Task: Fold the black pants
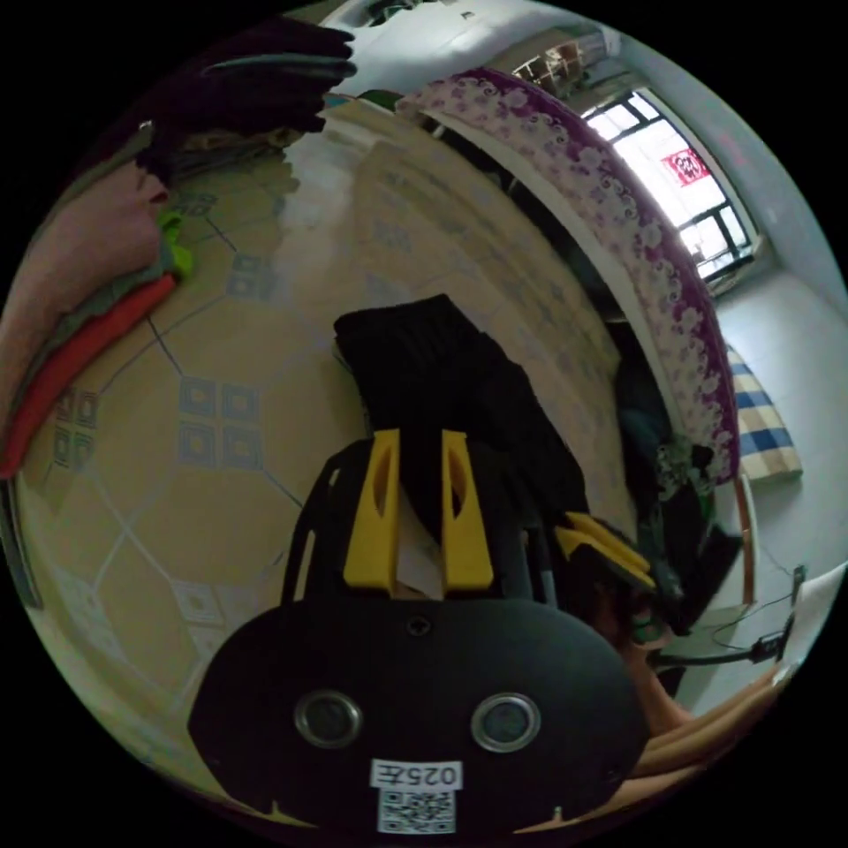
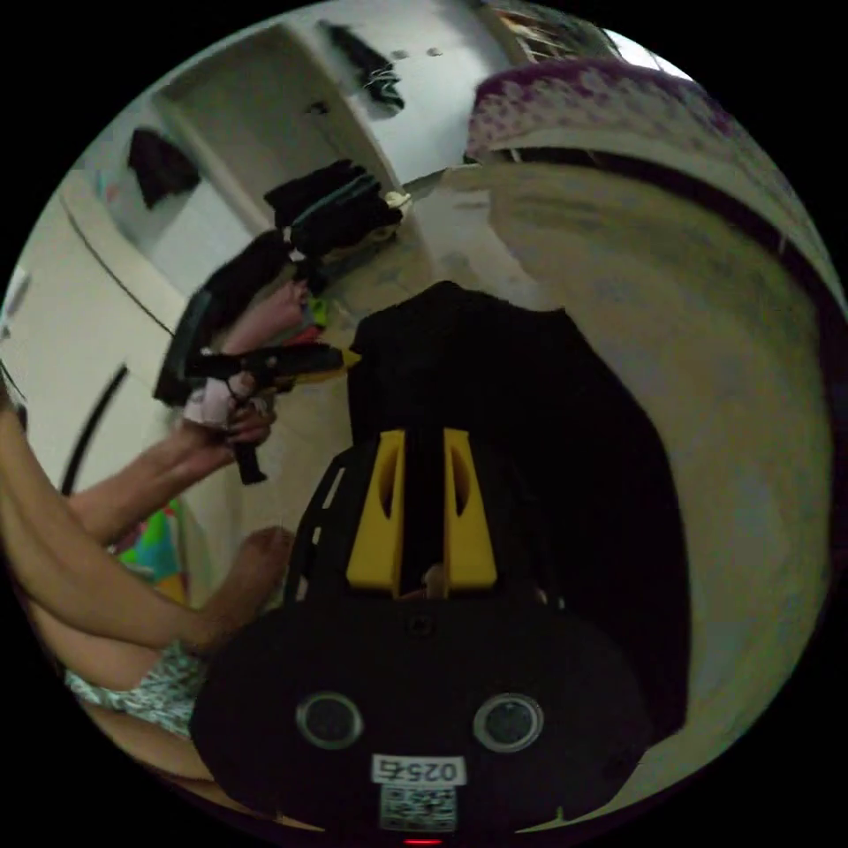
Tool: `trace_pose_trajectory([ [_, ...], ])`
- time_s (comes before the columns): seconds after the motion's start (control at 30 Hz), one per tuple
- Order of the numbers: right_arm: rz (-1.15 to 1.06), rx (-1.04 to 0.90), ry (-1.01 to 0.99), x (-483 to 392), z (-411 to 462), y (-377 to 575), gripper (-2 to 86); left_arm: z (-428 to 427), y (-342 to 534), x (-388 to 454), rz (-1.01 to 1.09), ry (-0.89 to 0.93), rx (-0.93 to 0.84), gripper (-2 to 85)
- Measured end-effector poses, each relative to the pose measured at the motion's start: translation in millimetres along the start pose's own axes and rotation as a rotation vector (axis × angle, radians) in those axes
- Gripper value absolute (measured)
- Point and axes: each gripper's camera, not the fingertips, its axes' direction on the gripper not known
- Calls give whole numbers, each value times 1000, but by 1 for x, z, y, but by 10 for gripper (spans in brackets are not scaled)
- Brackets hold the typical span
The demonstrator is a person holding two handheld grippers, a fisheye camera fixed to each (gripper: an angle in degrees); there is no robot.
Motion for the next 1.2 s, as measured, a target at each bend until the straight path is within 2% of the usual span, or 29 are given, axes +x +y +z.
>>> trace_pose_trajectory([
  [0.07,-144,-38,150,-46,1,-5,82,8,6,19,76,-105,1,20],
  [0.23,-408,-79,433,-116,19,-14,86,6,15,39,102,-161,54,11],
  [0.33,-554,-110,493,-146,29,-23,65,-1,12,44,108,-156,95,6],
  [0.43,-540,-95,534,-156,22,-35,7,-3,1,43,144,-132,90,4],
  [0.5,-431,-79,437,-148,-1,-46,-1,5,-5,33,105,-102,46,4],
  [0.57,-159,-2,172,-112,-49,-59,-5,24,-5,13,47,-94,-12,6],
  [0.6,-93,16,93,-100,-60,-61,-5,29,-3,7,31,-89,-22,6],
  [0.67,113,89,-246,-57,-91,-61,-7,34,6,-14,3,23,27,6],
  [0.73,198,113,-464,-34,-102,-58,-7,37,11,-27,-27,94,38,6],
  [0.77,229,155,-512,-28,-113,-56,-7,39,13,-33,-43,127,41,5],
  [0.83,169,159,-460,-39,-131,-62,-7,42,15,-36,-46,136,39,6],
  [0.9,82,83,-387,-56,-134,-76,-7,45,16,-34,-18,114,35,7],
  [0.97,0,-84,-313,-72,-114,-92,-5,47,17,-33,17,95,30,8],
  [1.03,-8,-151,-277,-73,-103,-98,-1,50,20,-36,17,99,24,8],
  [1.2,-74,-118,-421,-55,-163,-120,53,48,30,-54,8,161,56,5],
])
